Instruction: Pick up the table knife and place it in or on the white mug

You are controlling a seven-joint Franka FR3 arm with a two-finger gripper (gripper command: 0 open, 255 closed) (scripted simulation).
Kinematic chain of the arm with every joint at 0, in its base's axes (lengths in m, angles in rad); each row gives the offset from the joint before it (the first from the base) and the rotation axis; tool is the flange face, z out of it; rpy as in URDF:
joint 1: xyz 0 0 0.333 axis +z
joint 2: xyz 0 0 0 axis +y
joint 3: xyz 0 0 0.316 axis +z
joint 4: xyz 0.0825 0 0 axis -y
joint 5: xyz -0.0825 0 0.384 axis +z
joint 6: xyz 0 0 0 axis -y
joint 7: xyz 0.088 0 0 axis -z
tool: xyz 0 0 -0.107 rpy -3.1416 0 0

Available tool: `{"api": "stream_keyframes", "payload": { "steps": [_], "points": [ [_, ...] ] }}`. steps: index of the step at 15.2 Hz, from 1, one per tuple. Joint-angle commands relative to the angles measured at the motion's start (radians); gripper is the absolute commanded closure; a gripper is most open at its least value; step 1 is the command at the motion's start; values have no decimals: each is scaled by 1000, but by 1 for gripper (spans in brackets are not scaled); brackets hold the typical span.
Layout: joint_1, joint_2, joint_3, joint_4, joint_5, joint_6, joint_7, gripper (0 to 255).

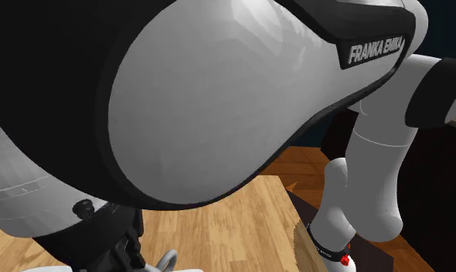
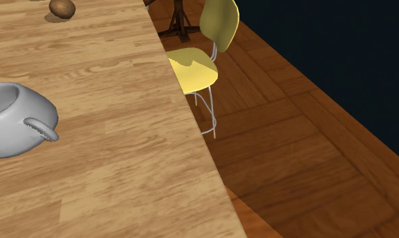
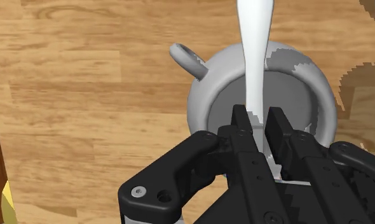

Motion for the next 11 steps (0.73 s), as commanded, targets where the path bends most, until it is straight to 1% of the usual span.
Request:
{"api": "stream_keyframes", "payload": {
  "steps": [1,8,11],
  "points": [
    [-1,-1,-1,-26,0,25,0,255],
    [-6,1,-3,-117,-2,118,-1,255],
    [-6,1,-3,-121,-2,122,0,255]
  ]
}}
